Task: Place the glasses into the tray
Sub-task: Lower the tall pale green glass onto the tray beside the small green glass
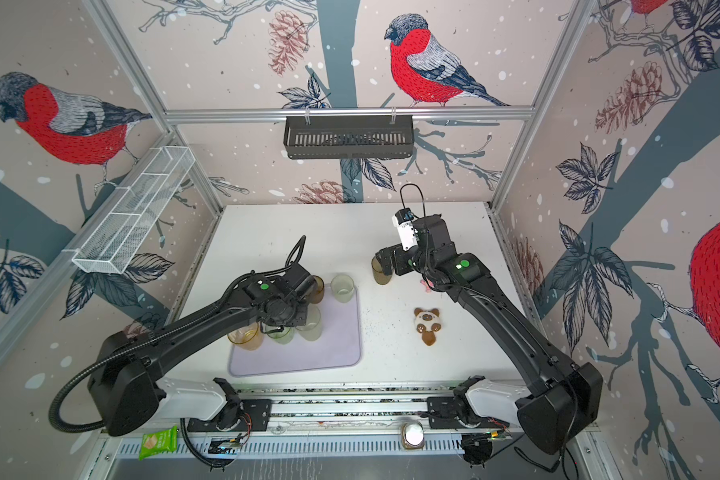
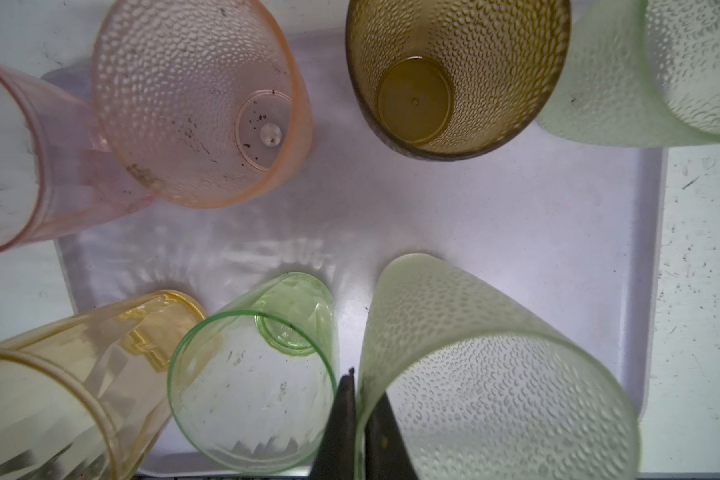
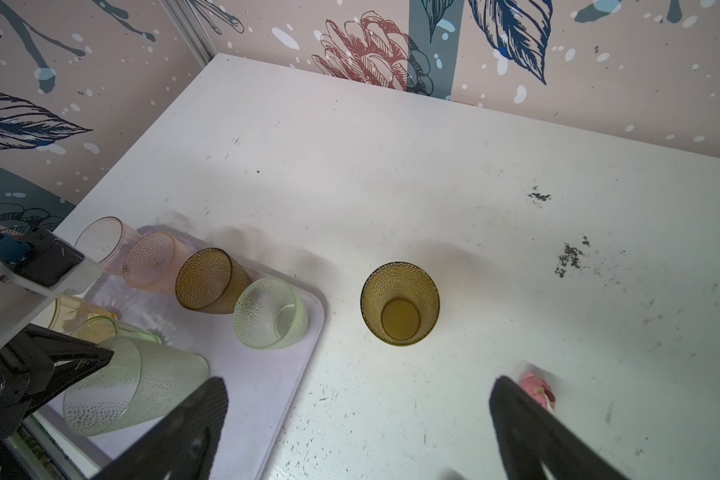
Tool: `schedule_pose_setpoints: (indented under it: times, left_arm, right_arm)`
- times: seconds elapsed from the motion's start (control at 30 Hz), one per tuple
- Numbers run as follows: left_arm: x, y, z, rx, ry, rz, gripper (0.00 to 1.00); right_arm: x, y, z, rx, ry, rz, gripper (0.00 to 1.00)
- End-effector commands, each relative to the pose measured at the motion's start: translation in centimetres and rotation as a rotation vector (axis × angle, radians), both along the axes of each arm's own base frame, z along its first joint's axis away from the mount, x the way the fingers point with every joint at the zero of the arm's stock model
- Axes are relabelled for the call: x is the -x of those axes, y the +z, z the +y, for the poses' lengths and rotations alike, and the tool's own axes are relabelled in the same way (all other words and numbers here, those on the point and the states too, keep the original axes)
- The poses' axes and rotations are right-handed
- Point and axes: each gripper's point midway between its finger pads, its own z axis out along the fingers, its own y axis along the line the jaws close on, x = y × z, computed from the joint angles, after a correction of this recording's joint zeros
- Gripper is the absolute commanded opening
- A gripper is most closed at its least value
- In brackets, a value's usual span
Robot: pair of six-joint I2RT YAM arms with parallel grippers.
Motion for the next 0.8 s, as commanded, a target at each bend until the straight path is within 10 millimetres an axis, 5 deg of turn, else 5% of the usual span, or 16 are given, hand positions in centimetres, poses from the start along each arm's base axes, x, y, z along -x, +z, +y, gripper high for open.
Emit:
schedule_pose_setpoints:
  times: [0.0,0.77]
  left_arm:
    - [-0.22,-0.04,0.1,-0.007,0.009,-0.015,0.0]
    - [0.11,-0.06,0.24,-0.015,0.008,-0.006,0.02]
  right_arm:
    - [-0.22,0.37,-0.02,-0.003,-0.006,-0.014,1.0]
    - [-0.28,0.4,-0.05,0.0,-0.009,-0.019,1.0]
